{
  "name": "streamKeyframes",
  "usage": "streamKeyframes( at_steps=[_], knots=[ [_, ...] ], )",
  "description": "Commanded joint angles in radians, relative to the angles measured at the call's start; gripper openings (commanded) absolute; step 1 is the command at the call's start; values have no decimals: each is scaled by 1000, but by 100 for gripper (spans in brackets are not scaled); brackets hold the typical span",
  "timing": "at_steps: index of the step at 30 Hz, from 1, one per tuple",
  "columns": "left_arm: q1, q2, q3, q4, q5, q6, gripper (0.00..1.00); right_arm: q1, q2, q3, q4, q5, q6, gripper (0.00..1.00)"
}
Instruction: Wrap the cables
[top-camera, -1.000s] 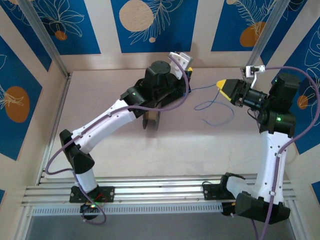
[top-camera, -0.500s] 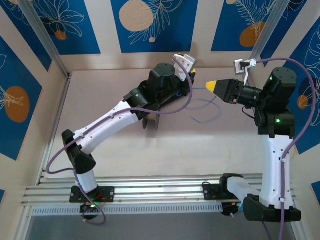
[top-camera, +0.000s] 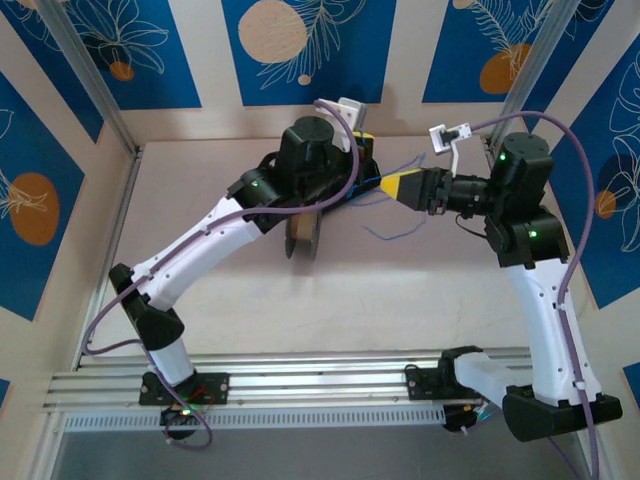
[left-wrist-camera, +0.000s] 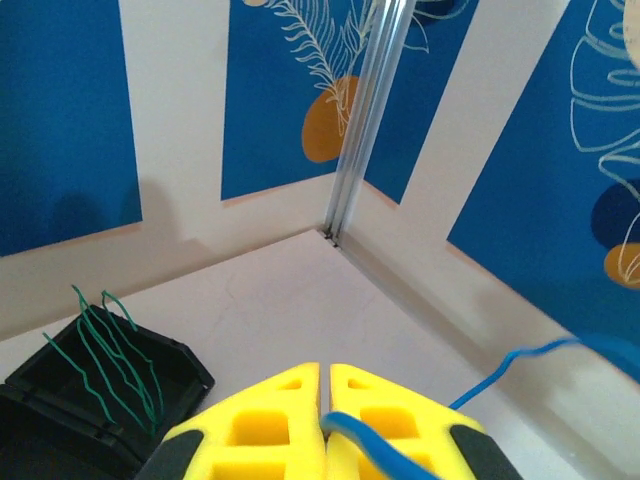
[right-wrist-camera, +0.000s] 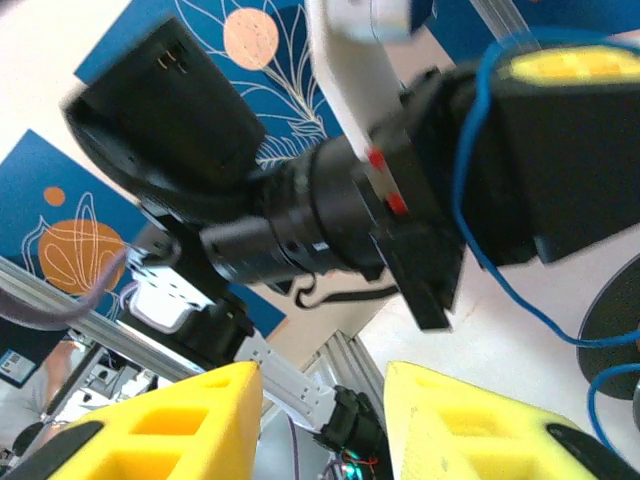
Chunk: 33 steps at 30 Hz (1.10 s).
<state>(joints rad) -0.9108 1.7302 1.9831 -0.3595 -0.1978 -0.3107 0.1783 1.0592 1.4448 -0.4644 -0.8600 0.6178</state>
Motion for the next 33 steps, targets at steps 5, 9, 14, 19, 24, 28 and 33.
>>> streamKeyframes(
  at_steps=[5,9,14,19,24,28,33],
  knots=[
    [59,-29,30,-122,148,-289,0,139,-8,-90,28,228,-240,28],
    [62,-33,32,-126,162,-319,0,222,-4,-104,25,370,-316,32],
    [63,-34,31,-129,176,-334,0,251,13,-109,19,470,-349,40],
    [63,-37,31,-133,187,-342,0,257,39,-104,19,518,-365,40],
    [62,-44,31,-133,194,-344,0,268,62,-113,47,526,-378,39],
    [62,-44,30,-130,205,-352,0,278,83,-117,74,542,-394,35],
    [61,-47,23,-133,197,-349,0,291,110,-112,93,520,-398,19]
  ],
)
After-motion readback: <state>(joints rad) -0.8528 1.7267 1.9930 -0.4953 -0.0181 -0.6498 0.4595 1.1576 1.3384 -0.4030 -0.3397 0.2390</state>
